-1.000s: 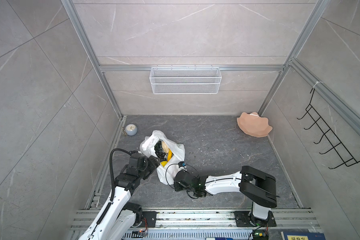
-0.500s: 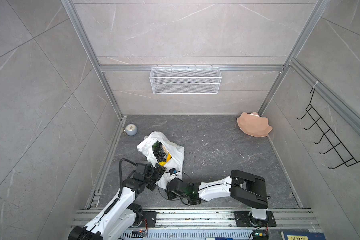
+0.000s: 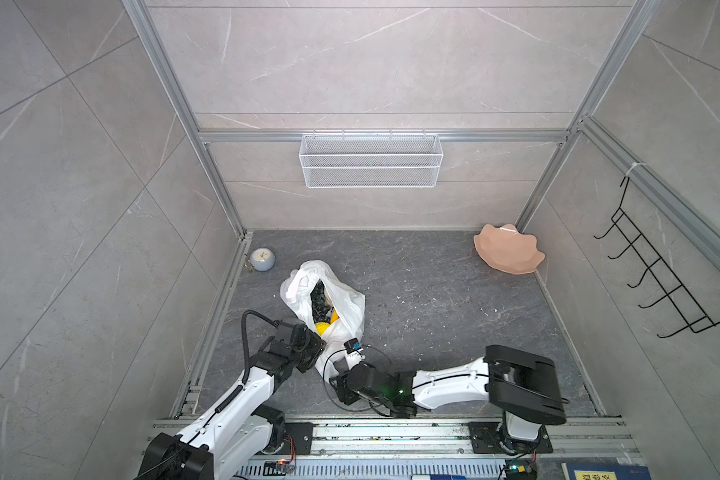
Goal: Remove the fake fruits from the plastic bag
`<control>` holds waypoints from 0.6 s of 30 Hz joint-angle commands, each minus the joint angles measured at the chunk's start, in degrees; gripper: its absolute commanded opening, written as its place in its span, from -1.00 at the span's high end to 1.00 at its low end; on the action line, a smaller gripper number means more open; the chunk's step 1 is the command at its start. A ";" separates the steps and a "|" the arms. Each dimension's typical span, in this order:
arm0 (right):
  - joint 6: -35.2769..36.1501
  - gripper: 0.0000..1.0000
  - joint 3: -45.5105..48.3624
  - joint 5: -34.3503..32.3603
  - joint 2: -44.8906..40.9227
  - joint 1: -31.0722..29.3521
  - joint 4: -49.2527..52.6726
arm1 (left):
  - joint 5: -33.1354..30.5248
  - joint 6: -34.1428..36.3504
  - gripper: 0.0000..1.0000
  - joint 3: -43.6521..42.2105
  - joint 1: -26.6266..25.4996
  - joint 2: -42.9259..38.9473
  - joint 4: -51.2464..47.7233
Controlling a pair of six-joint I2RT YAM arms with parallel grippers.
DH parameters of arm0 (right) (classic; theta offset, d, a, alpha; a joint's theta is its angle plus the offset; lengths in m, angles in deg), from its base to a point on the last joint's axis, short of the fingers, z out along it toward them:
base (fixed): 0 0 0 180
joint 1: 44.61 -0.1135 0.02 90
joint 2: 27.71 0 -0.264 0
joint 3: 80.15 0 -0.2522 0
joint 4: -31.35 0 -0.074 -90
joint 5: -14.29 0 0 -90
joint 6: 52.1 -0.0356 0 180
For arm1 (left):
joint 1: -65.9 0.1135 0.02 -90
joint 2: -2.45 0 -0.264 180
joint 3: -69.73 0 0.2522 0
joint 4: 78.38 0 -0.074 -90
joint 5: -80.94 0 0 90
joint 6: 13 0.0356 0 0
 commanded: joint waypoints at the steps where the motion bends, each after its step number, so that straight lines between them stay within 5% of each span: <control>1: 3.11 -0.30 1.49 -5.02 -10.81 1.00 4.77 | -3.65 5.20 0.80 1.80 0.03 -3.13 -4.80; 7: 4.40 -0.58 -7.24 -5.51 -14.90 9.19 23.20 | -5.74 11.19 0.90 2.92 0.03 -7.39 -9.21; 14: 11.90 -0.92 -32.11 -2.71 4.93 12.19 34.80 | -5.99 15.96 0.96 6.72 0.13 -7.79 -12.77; 18: 10.62 -0.90 -45.49 -7.71 15.36 15.14 43.33 | -5.40 17.53 1.00 8.16 0.18 -7.74 -13.61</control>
